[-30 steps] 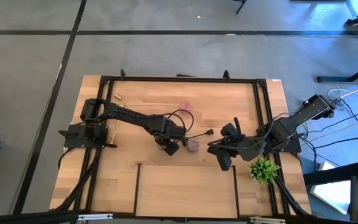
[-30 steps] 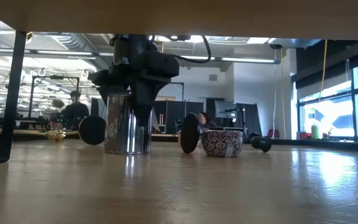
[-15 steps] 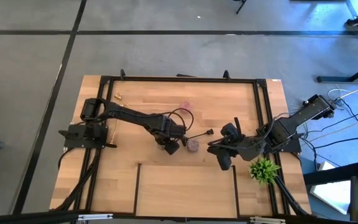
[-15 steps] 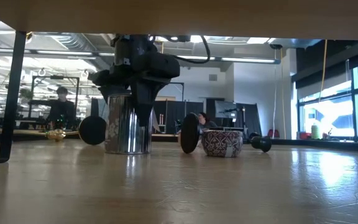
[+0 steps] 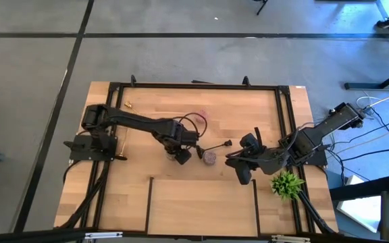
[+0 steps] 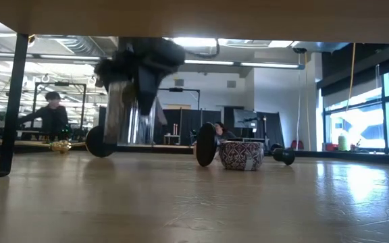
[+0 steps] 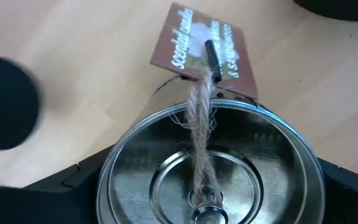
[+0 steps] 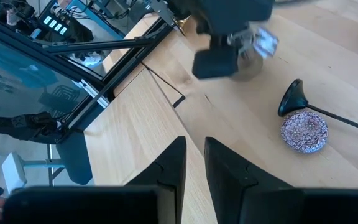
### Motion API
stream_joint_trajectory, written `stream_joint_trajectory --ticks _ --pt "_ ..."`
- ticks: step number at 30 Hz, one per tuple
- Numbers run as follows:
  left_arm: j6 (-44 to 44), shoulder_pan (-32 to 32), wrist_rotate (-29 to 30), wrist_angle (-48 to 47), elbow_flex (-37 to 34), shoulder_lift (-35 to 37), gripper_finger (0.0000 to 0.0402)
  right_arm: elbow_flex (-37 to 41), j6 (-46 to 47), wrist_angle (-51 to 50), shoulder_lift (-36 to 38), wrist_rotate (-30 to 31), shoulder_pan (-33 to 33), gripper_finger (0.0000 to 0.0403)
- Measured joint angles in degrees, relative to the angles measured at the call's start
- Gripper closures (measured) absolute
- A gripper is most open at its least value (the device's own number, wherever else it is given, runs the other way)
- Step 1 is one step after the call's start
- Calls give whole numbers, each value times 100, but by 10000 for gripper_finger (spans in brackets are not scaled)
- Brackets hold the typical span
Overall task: Pick & Place candle stick holders
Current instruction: Put the silver scented candle on the shelf
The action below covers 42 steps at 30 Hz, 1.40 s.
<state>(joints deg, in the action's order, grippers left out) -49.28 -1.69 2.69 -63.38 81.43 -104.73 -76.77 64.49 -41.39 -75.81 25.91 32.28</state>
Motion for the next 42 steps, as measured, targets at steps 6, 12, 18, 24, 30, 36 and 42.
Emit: stream_joint_trajectory --ticks 6,12,18,24,30,36,42 --pt "-59 60 -110 -505 489 522 47 0 0 0 0 4 -1 340" --pt "-253 -393 -312 -735 1327 756 47 0 111 -161 3 -50 -1 340" --pt "-556 -1222 -235 -758 2317 648 47 0 253 -493 64 -87 1 340" --pt "-943 -1964 52 -683 3020 269 47 0 459 -841 105 -63 2 340" --pt "-607 -2451 22 -561 4075 -677 47 0 474 -787 105 -61 8 340" --pt "-209 -2545 231 -1539 5214 -1562 47 0 520 -765 105 -44 53 340" --pt "-79 -2420 21 -1551 5300 -1732 48 0 579 -764 105 97 129 340"
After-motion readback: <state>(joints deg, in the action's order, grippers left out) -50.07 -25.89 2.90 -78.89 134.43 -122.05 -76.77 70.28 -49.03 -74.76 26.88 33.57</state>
